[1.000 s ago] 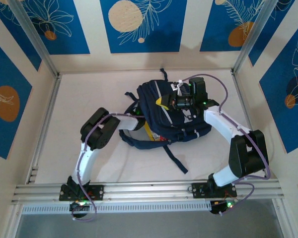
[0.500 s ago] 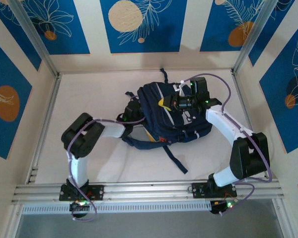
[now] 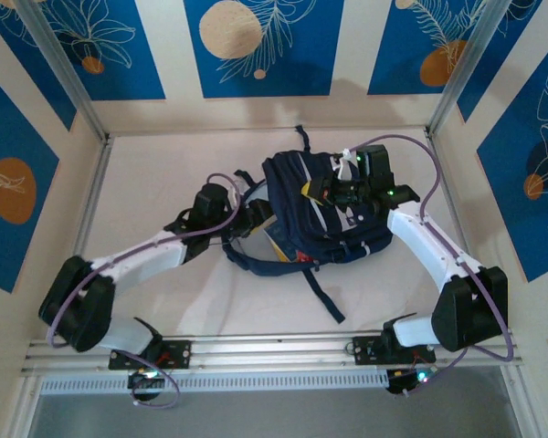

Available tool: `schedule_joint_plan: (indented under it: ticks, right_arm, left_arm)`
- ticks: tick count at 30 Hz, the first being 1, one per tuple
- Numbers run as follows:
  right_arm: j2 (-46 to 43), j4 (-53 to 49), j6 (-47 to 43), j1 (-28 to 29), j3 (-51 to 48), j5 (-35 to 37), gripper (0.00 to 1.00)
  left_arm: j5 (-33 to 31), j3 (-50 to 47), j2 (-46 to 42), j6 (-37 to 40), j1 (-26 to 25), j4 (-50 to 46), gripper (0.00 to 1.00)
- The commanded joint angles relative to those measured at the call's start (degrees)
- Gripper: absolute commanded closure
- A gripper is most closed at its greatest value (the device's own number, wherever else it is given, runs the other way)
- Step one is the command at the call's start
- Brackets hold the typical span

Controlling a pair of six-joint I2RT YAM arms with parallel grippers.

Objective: Pack books, pencil case, and school supplies into a backpack

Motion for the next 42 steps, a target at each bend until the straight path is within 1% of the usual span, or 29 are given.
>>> schedule_joint_plan:
  ticks: [1, 3, 6, 10, 12, 13, 16, 18, 19, 21, 23, 25, 28, 32, 35, 39, 40, 42]
  right_arm:
    - [-0.65, -8.01, 3.09, -0.22, -0.56, 5.39, 1.00]
    - [-0.29, -8.18, 3.13, 1.75, -0.75, 7.35, 1.00]
    - [1.46, -7.77, 2.80, 6.11, -0.08, 11.87, 1.00]
    - [6.53, -8.05, 5.25, 9.59, 2.95, 15.21, 1.00]
    - [9.32, -8.71, 5.88, 10.82, 5.30, 15.38, 0.90]
    - [10.24, -9.14, 5.38, 11.29, 6.36, 15.50, 0.86]
    - [11.75, -12.14, 2.95, 12.22, 9.92, 17.01, 0.70]
    - [11.67, -15.92, 0.98, 12.14, 11.87, 20.30, 0.60]
    - [11.50, -18.06, -0.11, 12.05, 12.71, 22.04, 0.58]
    - [10.76, -23.81, -1.96, 11.88, 13.85, 27.40, 0.57]
    - [8.92, -27.49, -3.00, 11.93, 13.07, 32.11, 0.57]
    - [6.17, -29.98, -3.12, 12.05, 11.16, 35.95, 0.60]
    - [0.91, -32.10, -2.29, 12.14, 6.22, 38.83, 0.66]
    - [-5.22, -32.63, -0.77, 11.30, -1.58, 37.52, 0.69]
    - [-7.21, -32.14, -1.41, 10.24, -5.75, 34.97, 0.70]
    - [-7.28, -31.34, -5.30, 9.78, -7.26, 33.30, 0.65]
    - [-6.85, -30.03, -6.93, 9.77, -7.36, 31.18, 0.63]
    - [-5.10, -26.75, -10.96, 10.26, -6.63, 24.08, 0.62]
  left_arm:
    - [-6.82, 5.09, -6.09, 12.94, 0.25, -23.52, 0.36]
    - [-8.62, 5.31, -9.15, 15.52, 0.28, -28.81, 0.35]
    - [-7.74, 2.59, -12.55, 16.00, 0.29, -30.10, 0.33]
    - [-6.82, -0.26, -14.45, 15.00, 0.17, -31.16, 0.33]
    - [-6.49, -0.74, -14.93, 14.51, -0.02, -31.58, 0.33]
    - [-6.54, -0.47, -14.93, 14.53, -0.17, -32.35, 0.34]
    - [-6.50, 0.84, -14.53, 15.44, -0.84, -33.80, 0.35]
    - [-6.24, 1.56, -13.77, 16.09, -1.26, -34.59, 0.35]
    - [-6.14, 1.90, -13.33, 16.38, -1.48, -34.94, 0.35]
    - [-6.27, 2.46, -12.33, 16.84, -2.03, -35.95, 0.35]
    - [-6.37, 2.40, -11.88, 17.04, -2.71, -35.78, 0.35]
    - [-6.21, 2.13, -11.27, 17.00, -3.41, -35.41, 0.36]
    - [-5.41, 2.05, -9.48, 17.26, -5.00, -34.60, 0.39]
    - [-3.77, 2.89, -5.20, 17.92, -7.76, -33.22, 0.42]
    - [-2.79, 3.89, -1.20, 17.94, -9.62, -32.01, 0.42]
    - [-3.18, 5.90, 2.36, 18.67, -9.96, -31.42, 0.42]
    - [-3.44, 6.54, 3.11, 18.96, -9.95, -31.72, 0.42]
    - [-3.71, 7.70, 4.39, 19.35, -9.56, -32.48, 0.42]
